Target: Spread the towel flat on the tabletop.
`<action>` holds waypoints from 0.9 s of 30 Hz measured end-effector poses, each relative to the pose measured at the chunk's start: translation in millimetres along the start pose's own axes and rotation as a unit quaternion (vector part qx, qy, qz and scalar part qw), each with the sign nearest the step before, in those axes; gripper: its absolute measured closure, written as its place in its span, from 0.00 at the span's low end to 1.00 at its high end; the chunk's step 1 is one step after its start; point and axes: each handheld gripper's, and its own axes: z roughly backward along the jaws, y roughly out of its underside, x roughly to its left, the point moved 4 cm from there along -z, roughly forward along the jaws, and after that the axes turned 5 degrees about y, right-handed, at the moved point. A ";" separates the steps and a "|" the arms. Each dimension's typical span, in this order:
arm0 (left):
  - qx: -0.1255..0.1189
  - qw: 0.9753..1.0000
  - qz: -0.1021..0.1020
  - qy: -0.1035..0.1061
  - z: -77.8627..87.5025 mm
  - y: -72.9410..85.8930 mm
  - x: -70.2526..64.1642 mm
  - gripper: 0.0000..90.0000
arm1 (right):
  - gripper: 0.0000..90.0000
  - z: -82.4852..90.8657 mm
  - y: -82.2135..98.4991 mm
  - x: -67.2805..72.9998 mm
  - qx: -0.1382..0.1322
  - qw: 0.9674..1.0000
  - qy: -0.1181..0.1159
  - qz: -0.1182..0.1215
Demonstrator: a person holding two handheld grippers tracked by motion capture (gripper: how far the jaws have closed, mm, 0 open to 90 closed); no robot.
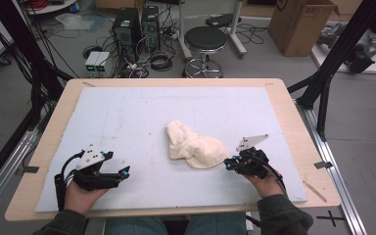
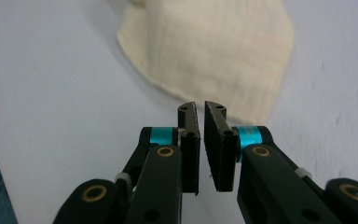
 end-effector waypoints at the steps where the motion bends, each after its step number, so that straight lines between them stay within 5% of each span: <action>1: 0.001 1.000 0.000 -0.001 0.0 -0.1 0.0 0.23 | 0.91 0.5 3.5 -0.4 -0.001 1.000 -0.002 -0.004; 8: -0.001 1.000 0.000 0.001 -1.8 -0.9 -0.1 0.23 | 0.78 2.6 -20.5 15.5 -0.048 0.998 -0.025 0.015; 12: -0.001 1.000 0.000 0.003 -1.6 -1.0 1.6 0.23 | 0.65 -7.3 -62.9 35.1 -0.079 0.995 -0.039 0.052; 17: -0.004 1.000 0.003 0.004 -1.4 -1.1 2.4 0.23 | 0.49 -31.8 -97.7 48.2 -0.072 0.993 -0.036 0.089; 21: -0.005 1.000 0.003 0.005 -1.3 -1.6 3.6 0.23 | 0.48 -48.3 -112.1 53.3 -0.068 0.991 -0.026 0.108; 24: -0.005 1.000 0.003 0.006 -1.8 -1.8 3.8 0.23 | 0.53 -66.8 -119.0 58.3 -0.043 0.990 -0.019 0.134; 25: -0.006 1.000 0.003 0.007 -1.7 -1.7 4.0 0.23 | 0.70 -76.0 -119.8 58.3 -0.027 0.988 -0.008 0.151; 27: -0.005 1.000 0.002 0.007 -1.6 -1.7 4.3 0.23 | 0.88 -80.7 -118.9 55.3 -0.011 0.989 -0.013 0.149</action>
